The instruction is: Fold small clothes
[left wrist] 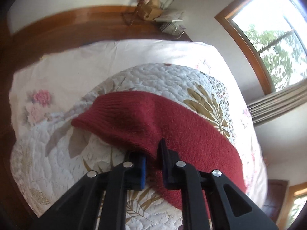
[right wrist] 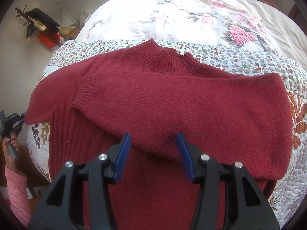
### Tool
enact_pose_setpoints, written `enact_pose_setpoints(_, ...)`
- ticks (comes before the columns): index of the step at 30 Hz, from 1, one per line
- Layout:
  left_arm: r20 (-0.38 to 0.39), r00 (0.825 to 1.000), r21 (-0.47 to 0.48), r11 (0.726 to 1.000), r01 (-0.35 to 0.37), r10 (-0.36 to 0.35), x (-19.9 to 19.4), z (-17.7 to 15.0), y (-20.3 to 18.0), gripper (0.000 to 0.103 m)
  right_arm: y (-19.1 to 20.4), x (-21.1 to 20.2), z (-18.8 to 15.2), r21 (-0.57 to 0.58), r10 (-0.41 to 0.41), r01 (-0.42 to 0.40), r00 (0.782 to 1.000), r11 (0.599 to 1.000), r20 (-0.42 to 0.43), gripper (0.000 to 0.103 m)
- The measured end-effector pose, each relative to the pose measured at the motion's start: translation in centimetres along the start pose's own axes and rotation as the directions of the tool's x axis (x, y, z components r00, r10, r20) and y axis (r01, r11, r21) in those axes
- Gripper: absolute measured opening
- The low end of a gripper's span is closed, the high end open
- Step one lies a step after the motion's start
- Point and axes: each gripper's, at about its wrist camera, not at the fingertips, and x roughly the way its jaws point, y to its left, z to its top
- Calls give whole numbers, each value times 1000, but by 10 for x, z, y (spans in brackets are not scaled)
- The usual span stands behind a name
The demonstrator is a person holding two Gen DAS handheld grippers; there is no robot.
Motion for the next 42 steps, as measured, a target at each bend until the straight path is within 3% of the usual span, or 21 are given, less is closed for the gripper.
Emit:
enact_pose_setpoints(4,82,997,118,993,-21,11,-19,-12,-32,11,-6,-6,-4,4,-6,6,1000,1000,7,51)
enact_pose_setpoints(8,138,990,252,967,-26,-9,-33,-29,-76,11,-13,-11,-8,17,-3,2,1000,1000,15,51)
enact_pose_setpoints(12,134,988,408,913,21,-82,-40,-60,-130,11,-20,-15,-12,23,1,-2,1000,1000,22,52)
enact_pose_setpoints(21,3,983,596,790,147,-186,-23,-141,-232,11,-34,-27,-22,35,0,-1,999,999,37,54)
enact_pose_setpoints(27,-123,968,649,720,246,-219,-6,-196,-284,11,-48,-33,-28,52,-19,17,999,999,40,54)
enact_pose_setpoints(33,-203,951,692,652,309,-235,4,-249,-318,11,-60,-35,-33,69,-25,22,999,997,43,54)
enact_pose_setpoints(36,-279,939,701,625,344,-203,22,-270,-326,11,-62,-35,-33,70,-22,19,999,997,42,54)
enact_pose_setpoints(37,-296,939,706,622,338,-173,32,-276,-326,11,-62,-34,-33,70,-19,16,999,997,41,54)
enact_pose_setpoints(39,-361,925,717,597,359,-122,49,-289,-325,12,-62,-34,-32,70,-19,16,999,997,40,54)
enact_pose_setpoints(42,-339,933,780,518,351,-122,42,-300,-321,20,-61,-33,-31,65,-20,17,999,998,41,55)
